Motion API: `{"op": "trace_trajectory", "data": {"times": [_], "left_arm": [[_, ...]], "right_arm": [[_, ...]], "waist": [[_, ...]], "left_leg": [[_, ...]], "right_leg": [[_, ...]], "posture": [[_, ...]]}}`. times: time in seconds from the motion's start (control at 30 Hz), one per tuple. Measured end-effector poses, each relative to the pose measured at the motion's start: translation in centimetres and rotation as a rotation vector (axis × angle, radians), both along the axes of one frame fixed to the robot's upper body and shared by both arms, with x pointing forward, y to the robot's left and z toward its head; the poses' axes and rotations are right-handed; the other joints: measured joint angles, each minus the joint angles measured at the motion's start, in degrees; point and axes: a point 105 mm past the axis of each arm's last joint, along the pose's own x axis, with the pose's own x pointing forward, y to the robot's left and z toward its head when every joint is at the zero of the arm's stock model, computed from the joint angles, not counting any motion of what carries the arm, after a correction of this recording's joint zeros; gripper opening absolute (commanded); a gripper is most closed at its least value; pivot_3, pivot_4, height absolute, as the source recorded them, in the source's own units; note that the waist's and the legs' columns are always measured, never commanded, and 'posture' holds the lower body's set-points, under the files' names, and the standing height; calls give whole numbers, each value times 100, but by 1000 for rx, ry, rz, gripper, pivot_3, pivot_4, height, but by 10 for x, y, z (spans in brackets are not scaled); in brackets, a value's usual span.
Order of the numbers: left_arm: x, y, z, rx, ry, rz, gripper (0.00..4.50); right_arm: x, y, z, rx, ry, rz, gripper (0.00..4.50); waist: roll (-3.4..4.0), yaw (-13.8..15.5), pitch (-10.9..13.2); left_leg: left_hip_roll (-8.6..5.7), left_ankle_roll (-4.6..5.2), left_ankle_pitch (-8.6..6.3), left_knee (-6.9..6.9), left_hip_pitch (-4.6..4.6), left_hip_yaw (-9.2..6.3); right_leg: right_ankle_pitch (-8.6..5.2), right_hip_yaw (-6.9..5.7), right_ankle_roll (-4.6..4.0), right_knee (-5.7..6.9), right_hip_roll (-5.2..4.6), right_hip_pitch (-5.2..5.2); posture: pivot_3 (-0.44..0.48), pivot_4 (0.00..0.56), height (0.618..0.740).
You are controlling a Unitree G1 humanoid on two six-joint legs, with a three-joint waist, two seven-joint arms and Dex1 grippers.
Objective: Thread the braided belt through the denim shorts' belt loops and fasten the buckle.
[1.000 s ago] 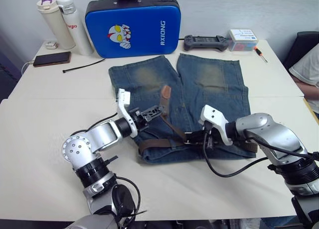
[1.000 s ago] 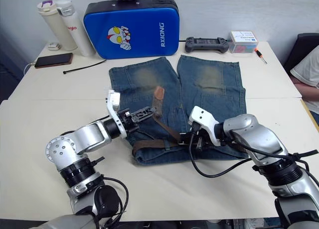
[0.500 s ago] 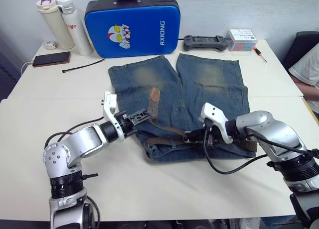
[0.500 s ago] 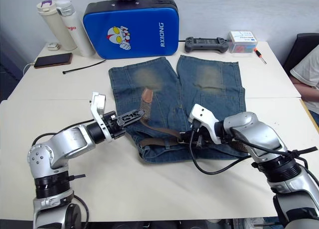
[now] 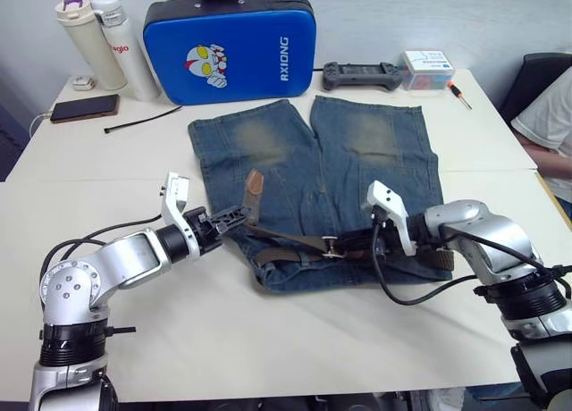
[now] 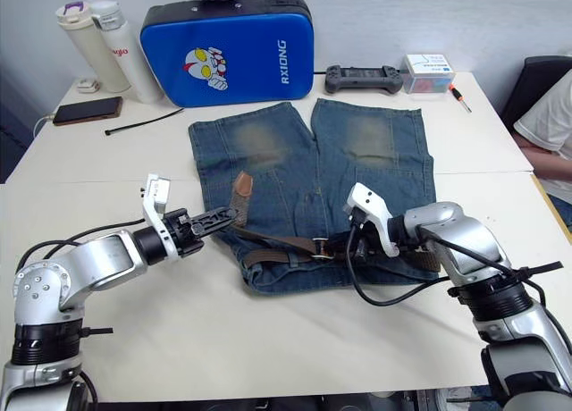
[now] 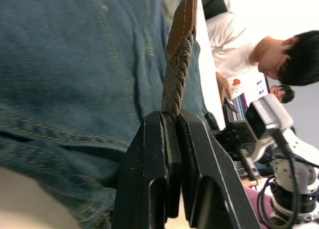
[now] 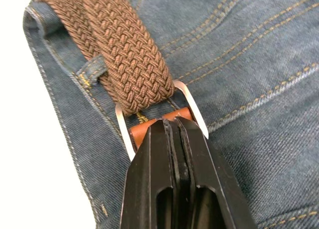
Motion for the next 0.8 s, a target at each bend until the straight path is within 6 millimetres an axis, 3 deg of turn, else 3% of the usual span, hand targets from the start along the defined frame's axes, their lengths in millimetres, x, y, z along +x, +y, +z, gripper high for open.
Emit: {"op": "trace_trajectory", "data": {"times": [0.37, 0.67, 0.8], "left_arm": [[5, -4, -5, 33, -21, -10, 0], [4, -6, -9, 53, -20, -25, 0], [3, -9, -11, 55, -16, -38, 0]], "right_arm": [[7, 10, 7, 17, -15, 38, 97], [18, -19, 23, -22, -49, -42, 97], [13, -24, 18, -33, -22, -30, 97]], "waist": [[0, -14, 0], [0, 0, 1], [0, -14, 1]], "left_leg": [[1, 0, 0, -4, -2, 0], [0, 1, -1, -5, -3, -1], [1, 1, -1, -8, -3, 0]], "right_leg": [[0, 0, 0, -3, 0, -2], [0, -1, 0, -7, -2, -2], [0, 0, 0, -6, -1, -3]], "posture": [[0, 150, 740], [0, 150, 740], [0, 150, 740]]}}
